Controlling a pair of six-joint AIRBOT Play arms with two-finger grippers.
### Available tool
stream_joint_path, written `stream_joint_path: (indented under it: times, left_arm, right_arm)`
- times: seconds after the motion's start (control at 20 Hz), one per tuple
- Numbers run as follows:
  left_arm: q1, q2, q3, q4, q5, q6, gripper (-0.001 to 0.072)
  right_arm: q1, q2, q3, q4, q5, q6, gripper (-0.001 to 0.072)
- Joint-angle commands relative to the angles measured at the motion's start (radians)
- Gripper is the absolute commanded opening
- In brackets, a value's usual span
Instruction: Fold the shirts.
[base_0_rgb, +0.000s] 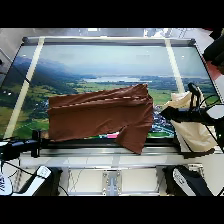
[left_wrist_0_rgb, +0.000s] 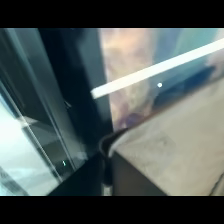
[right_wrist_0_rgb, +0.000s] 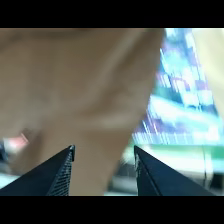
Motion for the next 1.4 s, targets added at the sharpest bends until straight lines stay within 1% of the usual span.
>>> stream_joint_path:
  times: [0.0, 0.05, 0.15, 0.2, 0.25, 0.35, 0.5, 0.6, 0.7, 0.75, 0.8, 0.85, 0.9, 0.95, 1.0, 1.05, 1.15, 1.2, 1.35]
  left_arm:
    - [0.001, -0.01, -0.001, -0.009, 0.036, 0.021, 0.0014]
    - [0.001, -0.01, -0.001, -0.018, 0.037, 0.042, 0.0014]
    - [0.001, -0.01, -0.001, -0.043, 0.032, 0.08, 0.0014]
    - [0.001, -0.01, -0.001, -0.053, 0.031, 0.082, 0.0014]
    - [0.001, -0.01, -0.001, -0.061, 0.031, 0.082, 0.0014]
    - [0.001, -0.01, -0.001, -0.074, 0.031, 0.082, 0.0014]
    - [0.001, -0.01, -0.001, -0.076, 0.032, 0.092, 0.0014]
    - [0.001, -0.01, -0.001, -0.075, 0.031, 0.119, 0.0014]
    - [0.001, -0.01, -0.001, -0.076, 0.027, 0.119, 0.0014]
    - [0.001, -0.01, -0.001, -0.076, 0.026, 0.119, 0.0014]
    - [0.001, -0.01, -0.001, -0.076, 0.027, 0.119, 0.0014]
    - [0.001, -0.01, -0.001, -0.076, 0.032, 0.12, 0.0014]
    - [0.001, -0.01, 0.001, -0.076, 0.032, 0.121, 0.0014]
    - [0.002, -0.006, 0.005, -0.084, 0.025, 0.155, 0.0014]
    - [0.002, 0.002, 0.016, -0.091, 0.01, 0.209, 0.0014]
    - [0.002, 0.02, 0.037, -0.09, -0.018, 0.256, 0.0013]
    - [0.002, 0.082, 0.096, -0.074, -0.057, 0.308, 0.0014]
    - [0.002, 0.123, 0.131, -0.072, -0.079, 0.331, 0.0014]
    - [0.002, 0.261, 0.208, -0.072, -0.153, 0.341, 0.0013]
  right_arm:
    - [-0.006, 0.012, -0.154, -0.072, 0.071, 0.106, 0.0424]
    - [-0.019, 0.01, -0.237, -0.04, 0.049, 0.124, 0.0425]
    - [-0.054, -0.007, -0.367, 0.04, 0.022, 0.124, 0.0431]
    - [-0.058, -0.015, -0.406, 0.095, -0.006, 0.116, 0.0446]
    - [-0.058, -0.02, -0.439, 0.177, -0.049, 0.081, 0.0446]
    - [-0.058, -0.042, -0.475, 0.294, -0.128, 0.026, 0.0444]
    - [-0.011, -0.122, -0.479, 0.35, -0.195, -0.006, 0.0443]
    - [0.043, -0.185, -0.479, 0.425, -0.247, -0.047, 0.0443]
    - [0.089, -0.235, -0.476, 0.494, -0.295, -0.075, 0.044]
    - [0.102, -0.251, -0.473, 0.52, -0.301, -0.092, 0.0381]
    - [0.111, -0.259, -0.469, 0.537, -0.303, -0.1, 0.0271]
    - [0.117, -0.259, -0.469, 0.56, -0.314, -0.114, 0.0187]
    - [0.116, -0.259, -0.469, 0.592, -0.314, -0.143, 0.0069]
    - [0.116, -0.253, -0.469, 0.624, -0.304, -0.172, 0.0018]
    - [0.116, -0.238, -0.468, 0.654, -0.279, -0.21, 0.0017]
    - [0.116, -0.208, -0.462, 0.665, -0.251, -0.223, 0.0016]
    - [0.115, -0.119, -0.431, 0.64, -0.185, -0.214, 0.0016]
    - [0.115, -0.063, -0.408, 0.608, -0.152, -0.181, 0.0016]
    - [0.116, 0.092, -0.316, 0.463, -0.068, -0.061, 0.0015]
